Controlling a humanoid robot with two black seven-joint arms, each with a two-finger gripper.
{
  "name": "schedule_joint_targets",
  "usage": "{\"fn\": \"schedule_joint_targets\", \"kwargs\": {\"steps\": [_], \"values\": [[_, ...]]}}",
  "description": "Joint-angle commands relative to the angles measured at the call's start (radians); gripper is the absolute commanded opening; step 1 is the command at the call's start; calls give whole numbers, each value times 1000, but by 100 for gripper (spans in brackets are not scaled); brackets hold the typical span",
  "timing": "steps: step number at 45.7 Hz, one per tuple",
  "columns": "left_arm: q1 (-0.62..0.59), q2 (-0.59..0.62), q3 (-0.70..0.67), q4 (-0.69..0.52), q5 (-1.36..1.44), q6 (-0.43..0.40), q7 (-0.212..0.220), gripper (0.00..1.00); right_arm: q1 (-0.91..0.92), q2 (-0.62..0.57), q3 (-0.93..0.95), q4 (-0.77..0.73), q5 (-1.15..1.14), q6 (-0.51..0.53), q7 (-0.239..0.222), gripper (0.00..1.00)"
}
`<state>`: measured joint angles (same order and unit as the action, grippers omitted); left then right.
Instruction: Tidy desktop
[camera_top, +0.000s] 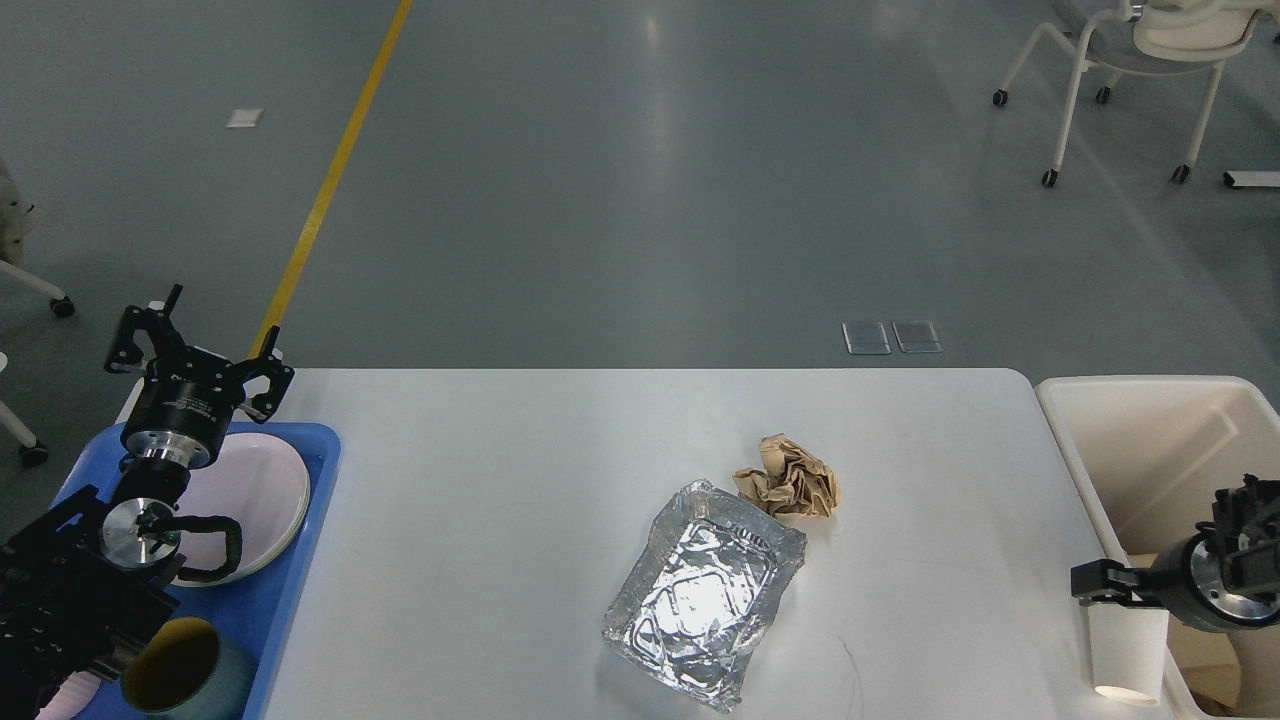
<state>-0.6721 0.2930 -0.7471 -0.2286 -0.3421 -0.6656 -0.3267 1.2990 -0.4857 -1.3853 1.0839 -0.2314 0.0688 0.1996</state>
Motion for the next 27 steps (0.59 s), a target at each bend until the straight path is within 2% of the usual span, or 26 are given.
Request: {"fn": "schedule_joint_targets", "kwargs": {"steps": [1, 16, 18, 19, 20, 22, 24, 25, 26, 27], "values": [[0, 0, 0, 0, 0, 0, 0, 100, -40, -1, 3, -22, -2, -14, 1, 100], [0, 0, 0, 0, 0, 0, 0, 100, -141, 2, 68, -113, -5, -60, 1, 100], [0, 0, 0, 0, 0, 0, 0, 100, -141, 2, 74, -113, -5, -61, 1, 95], [0, 0, 0, 0, 0, 0, 0, 100, -141, 2, 77, -113, -5, -61, 1, 89], [0, 0, -2, 0, 0, 0, 0, 100, -144, 2, 81, -113, -5, -61, 1, 78], [0, 0, 0, 0, 0, 0, 0, 100, -145, 2, 84, -114, -5, -61, 3, 51], [0, 0, 0, 0, 0, 0, 0, 100, -147, 2, 86, -113, -5, -61, 1, 37], [0, 0, -2, 0, 0, 0, 0, 100, -147, 2, 86, -111, -5, -61, 3, 25], [0, 0, -2, 0, 0, 0, 0, 100, -147, 2, 86, -111, -6, -60, 3, 6], [0, 0, -2, 0, 0, 0, 0, 100, -147, 2, 86, -111, -6, -60, 3, 0]]}}
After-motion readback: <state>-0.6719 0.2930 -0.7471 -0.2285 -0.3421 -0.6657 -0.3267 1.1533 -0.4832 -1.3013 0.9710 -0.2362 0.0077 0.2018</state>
